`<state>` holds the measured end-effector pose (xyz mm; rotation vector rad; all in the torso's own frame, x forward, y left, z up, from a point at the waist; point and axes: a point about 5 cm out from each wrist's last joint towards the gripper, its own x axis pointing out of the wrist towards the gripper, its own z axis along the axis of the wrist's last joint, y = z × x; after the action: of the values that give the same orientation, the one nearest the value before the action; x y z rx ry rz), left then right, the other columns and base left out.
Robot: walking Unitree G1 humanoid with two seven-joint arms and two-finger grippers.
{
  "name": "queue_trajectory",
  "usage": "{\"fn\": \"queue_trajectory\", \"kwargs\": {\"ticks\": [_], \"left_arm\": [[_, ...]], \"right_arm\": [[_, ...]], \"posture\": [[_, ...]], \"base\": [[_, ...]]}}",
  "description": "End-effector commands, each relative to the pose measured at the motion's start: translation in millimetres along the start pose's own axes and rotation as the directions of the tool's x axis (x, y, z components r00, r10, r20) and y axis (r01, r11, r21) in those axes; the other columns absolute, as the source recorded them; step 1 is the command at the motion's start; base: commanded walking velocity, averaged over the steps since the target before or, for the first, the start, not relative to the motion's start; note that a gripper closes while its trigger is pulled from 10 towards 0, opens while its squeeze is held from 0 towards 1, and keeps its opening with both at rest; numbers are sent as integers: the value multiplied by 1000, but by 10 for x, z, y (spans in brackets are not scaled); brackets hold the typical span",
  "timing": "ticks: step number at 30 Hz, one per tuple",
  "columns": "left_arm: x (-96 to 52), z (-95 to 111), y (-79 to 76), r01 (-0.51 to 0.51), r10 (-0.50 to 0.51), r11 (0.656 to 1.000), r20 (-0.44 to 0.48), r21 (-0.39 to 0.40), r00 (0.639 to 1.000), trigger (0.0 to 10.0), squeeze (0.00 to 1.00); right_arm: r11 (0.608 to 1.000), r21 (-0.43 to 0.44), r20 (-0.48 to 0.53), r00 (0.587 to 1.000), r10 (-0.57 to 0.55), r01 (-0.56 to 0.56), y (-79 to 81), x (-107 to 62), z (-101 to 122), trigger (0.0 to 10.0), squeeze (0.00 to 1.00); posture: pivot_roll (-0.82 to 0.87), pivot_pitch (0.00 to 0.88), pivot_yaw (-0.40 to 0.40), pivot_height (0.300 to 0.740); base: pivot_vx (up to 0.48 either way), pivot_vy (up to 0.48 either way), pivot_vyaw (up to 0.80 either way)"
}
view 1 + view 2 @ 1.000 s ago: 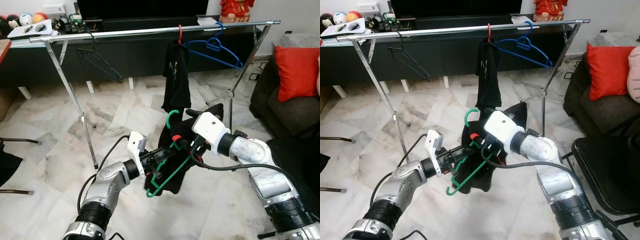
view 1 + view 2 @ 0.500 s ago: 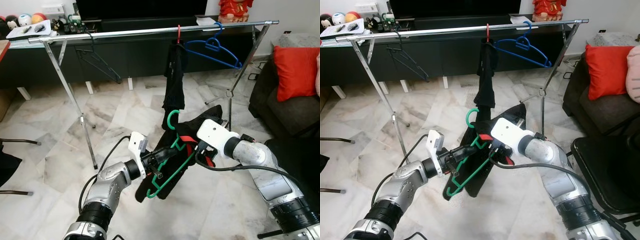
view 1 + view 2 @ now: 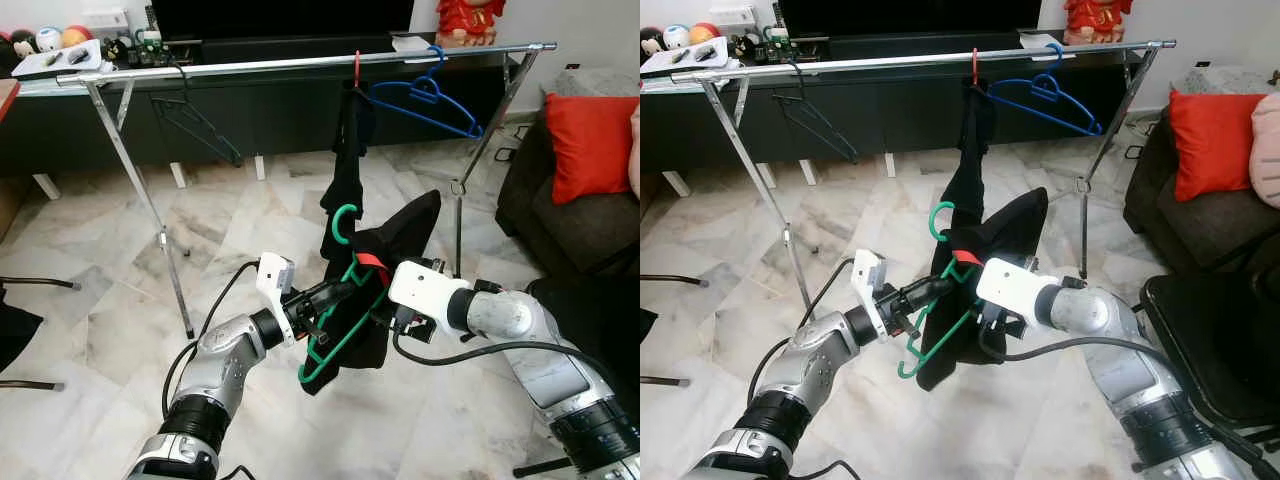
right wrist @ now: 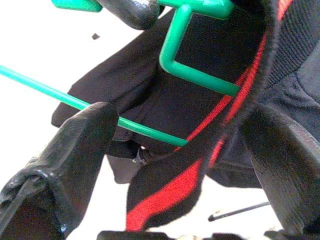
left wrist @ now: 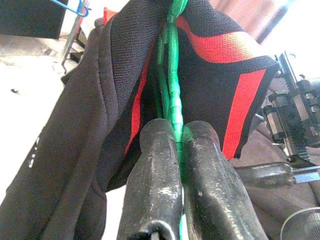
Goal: Hang hanger
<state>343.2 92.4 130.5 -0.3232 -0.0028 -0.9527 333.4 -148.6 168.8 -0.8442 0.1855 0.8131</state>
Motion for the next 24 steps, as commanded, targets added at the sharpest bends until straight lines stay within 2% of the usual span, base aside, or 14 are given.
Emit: {"fn": "queue_trajectory", "kwargs": {"ticks": [1, 2, 5, 7, 11, 13, 16, 17, 19, 21, 23, 24], "left_arm": [[52, 61, -38, 36, -36, 999, 22, 15, 999, 10000, 0], [52, 61, -38, 36, -36, 999, 22, 15, 999, 10000, 0], [53, 35, -46, 20, -20, 1000, 34, 9, 999, 10000, 0], [53, 35, -46, 20, -20, 1000, 34, 9, 999, 10000, 0], [49, 13, -41, 5, -6, 1000, 42, 7, 999, 10000, 0], [44, 11, -37, 3, -4, 1000, 44, 6, 999, 10000, 0], [35, 5, -39, 7, -7, 1000, 43, 3, 999, 10000, 0], [21, -14, -41, 14, -14, 1000, 26, 9, 1000, 10000, 0], [-2, -33, -36, 19, -19, 1000, 9, 16, 1000, 10000, 0], [-52, -66, -7, 16, -15, 999, -36, 49, 999, 10000, 0], [-81, -84, 8, 19, -14, 997, -61, 70, 998, 10000, 0], [-131, -113, 30, 25, -17, 996, -95, 85, 995, 10000, 0]], "right_arm": [[999, -8, -20, 998, 52, -52, 22, -30, -57, 10000, 0], [999, -8, -20, 998, 52, -52, 22, -30, -57, 10000, 0], [981, -71, -131, 977, 169, -179, 69, -132, -247, 10000, 0], [981, -71, -131, 977, 169, -179, 69, -132, -247, 10000, 0], [950, -95, -181, 943, 278, -298, 144, -249, -362, 10000, 0], [944, -96, -178, 939, 295, -315, 155, -279, -384, 10000, 0], [959, -56, -42, 960, 276, -278, 92, -323, -274, 10000, 0], [965, -10, 110, 959, 261, -261, 34, -382, -128, 10000, 0], [968, 26, 227, 945, 236, -248, -26, -451, -16, 10000, 0], [975, 59, 319, 930, 184, -214, -131, -559, 62, 10000, 0], [979, 69, 339, 928, 158, -192, -181, -609, 74, 10000, 0], [983, 94, 383, 917, 112, -159, -259, -715, 86, 10000, 0]], "posture": [[-36, 149, -75, 740], [-36, 149, -75, 740], [-43, 150, -97, 740], [-43, 150, -97, 740], [-47, 153, -109, 740], [-48, 155, -111, 740], [-50, 157, -111, 740], [-50, 157, -111, 740], [-54, 159, -108, 740], [-54, 161, -103, 740], [-55, 163, -100, 740], [-55, 164, -96, 740]], "base": [[0, 0, 0], [0, 0, 0], [0, 0, 0], [0, 0, 0], [0, 0, 0], [0, 0, 0], [0, 0, 0], [0, 0, 0], [0, 0, 0], [0, 0, 0], [0, 0, 0], [0, 0, 0]]}}
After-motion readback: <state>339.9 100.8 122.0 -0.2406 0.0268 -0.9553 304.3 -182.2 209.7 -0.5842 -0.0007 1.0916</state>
